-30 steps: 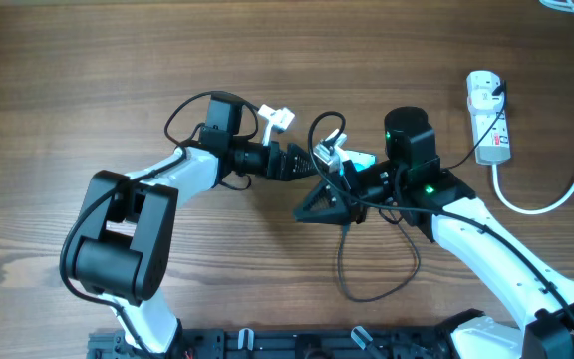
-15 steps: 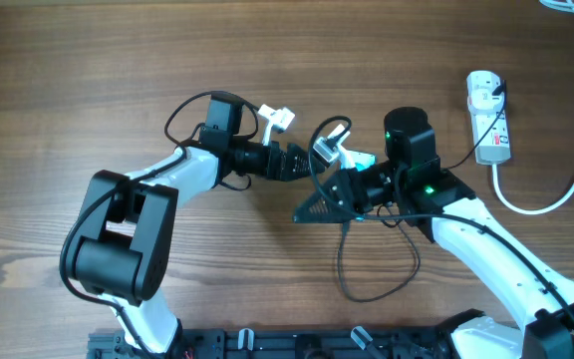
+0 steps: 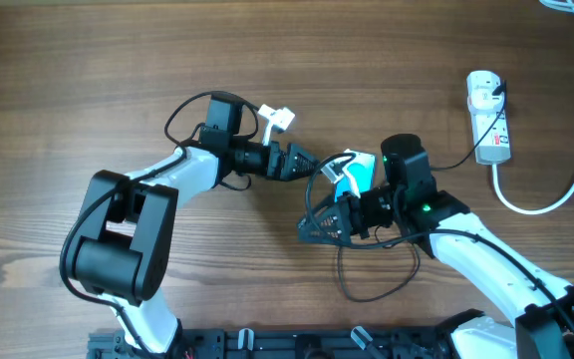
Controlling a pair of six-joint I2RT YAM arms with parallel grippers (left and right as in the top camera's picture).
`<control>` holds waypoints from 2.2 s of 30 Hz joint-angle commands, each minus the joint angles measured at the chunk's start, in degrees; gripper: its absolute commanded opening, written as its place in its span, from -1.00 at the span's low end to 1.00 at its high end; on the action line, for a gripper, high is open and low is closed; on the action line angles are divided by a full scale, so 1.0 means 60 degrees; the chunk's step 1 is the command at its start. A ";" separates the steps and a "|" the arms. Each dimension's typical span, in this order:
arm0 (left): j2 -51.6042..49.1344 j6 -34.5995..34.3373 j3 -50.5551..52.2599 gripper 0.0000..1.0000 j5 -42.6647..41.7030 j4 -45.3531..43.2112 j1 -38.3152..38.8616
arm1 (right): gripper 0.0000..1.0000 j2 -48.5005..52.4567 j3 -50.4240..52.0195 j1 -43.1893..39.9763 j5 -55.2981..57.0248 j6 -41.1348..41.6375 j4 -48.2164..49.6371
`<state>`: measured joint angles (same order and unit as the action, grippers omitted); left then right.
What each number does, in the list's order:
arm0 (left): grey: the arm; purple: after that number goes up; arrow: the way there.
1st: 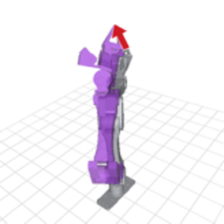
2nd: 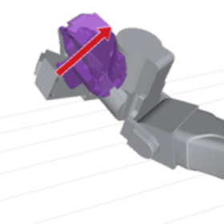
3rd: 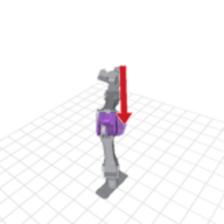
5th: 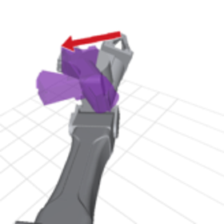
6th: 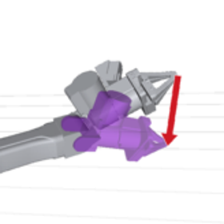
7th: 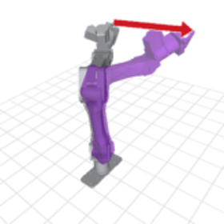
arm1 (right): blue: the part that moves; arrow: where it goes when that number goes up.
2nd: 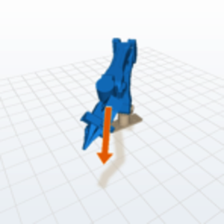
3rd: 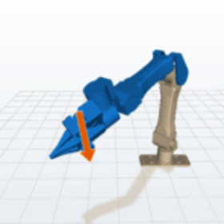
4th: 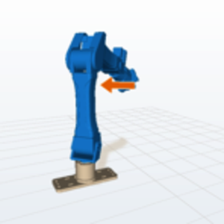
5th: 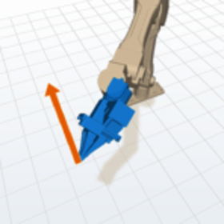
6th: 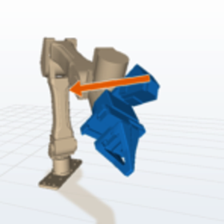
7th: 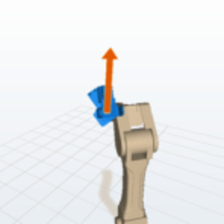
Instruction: Plug charger to phone and switch on socket
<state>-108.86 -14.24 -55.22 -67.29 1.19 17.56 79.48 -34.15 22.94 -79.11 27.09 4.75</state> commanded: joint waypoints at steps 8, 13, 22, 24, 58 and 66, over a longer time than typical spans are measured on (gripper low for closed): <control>-0.0018 0.0022 -0.0011 1.00 0.0233 -0.0022 0.0004 | 0.99 -0.0098 0.0142 0.0015 -0.1770 -0.5020 -0.1599; -0.0018 0.0025 -0.0011 1.00 0.0237 -0.0025 0.0004 | 0.99 -0.0098 0.0142 0.0015 -0.1497 -0.5023 -0.1912; -0.0018 0.0022 -0.0011 1.00 0.0237 -0.0025 0.0004 | 0.99 -0.0098 0.0142 0.0015 -0.1515 -0.5013 -0.1912; -0.0018 0.0025 -0.0011 1.00 0.0237 -0.0025 0.0004 | 0.99 -0.0098 0.0142 0.0015 -0.1840 -0.5002 -0.1905; -0.0018 0.0025 -0.0011 1.00 0.0237 -0.0025 0.0004 | 1.00 -0.0098 0.0142 -0.0120 0.3155 1.2203 -0.3085; -0.0018 0.0025 -0.0011 1.00 0.0237 -0.0025 0.0004 | 0.82 -0.0098 0.0142 -0.0120 0.2980 0.8969 -0.3155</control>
<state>-108.86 -14.24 -55.22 -65.80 1.21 17.56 79.37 -33.43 22.44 -61.01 93.06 -14.11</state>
